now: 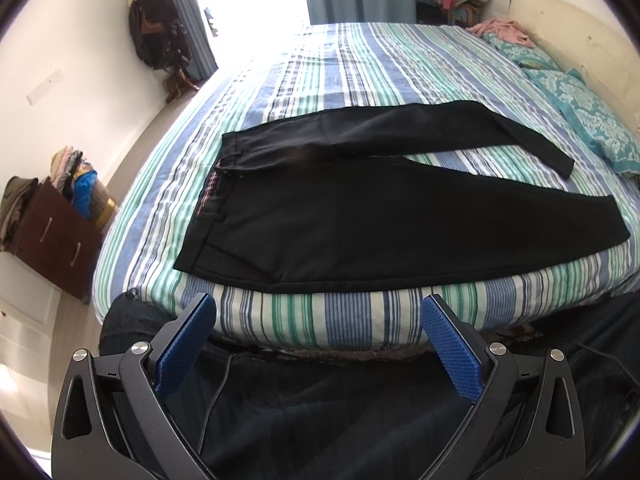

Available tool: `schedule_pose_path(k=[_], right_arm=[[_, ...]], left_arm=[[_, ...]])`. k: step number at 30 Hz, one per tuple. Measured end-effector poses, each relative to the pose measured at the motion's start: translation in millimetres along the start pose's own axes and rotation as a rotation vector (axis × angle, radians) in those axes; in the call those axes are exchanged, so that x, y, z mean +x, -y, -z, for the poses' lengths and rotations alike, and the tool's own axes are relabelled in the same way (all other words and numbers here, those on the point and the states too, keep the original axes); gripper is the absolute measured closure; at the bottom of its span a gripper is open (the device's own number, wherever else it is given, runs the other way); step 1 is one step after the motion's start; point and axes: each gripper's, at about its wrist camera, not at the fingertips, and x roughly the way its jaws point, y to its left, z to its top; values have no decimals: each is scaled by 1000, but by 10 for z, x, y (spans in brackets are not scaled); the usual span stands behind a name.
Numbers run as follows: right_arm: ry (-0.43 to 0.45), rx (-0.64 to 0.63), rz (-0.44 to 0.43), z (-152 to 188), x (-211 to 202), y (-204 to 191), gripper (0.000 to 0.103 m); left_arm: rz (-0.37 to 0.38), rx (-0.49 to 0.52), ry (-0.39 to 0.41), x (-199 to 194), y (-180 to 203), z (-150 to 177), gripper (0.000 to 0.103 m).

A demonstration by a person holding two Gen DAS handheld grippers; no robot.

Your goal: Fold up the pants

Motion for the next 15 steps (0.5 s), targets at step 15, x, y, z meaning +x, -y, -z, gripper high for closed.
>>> schedule_pose_path(k=[15], right_arm=[[-13, -24, -7, 27, 9, -72, 0]], left_arm=[[2, -13, -10, 16, -28, 29, 1]])
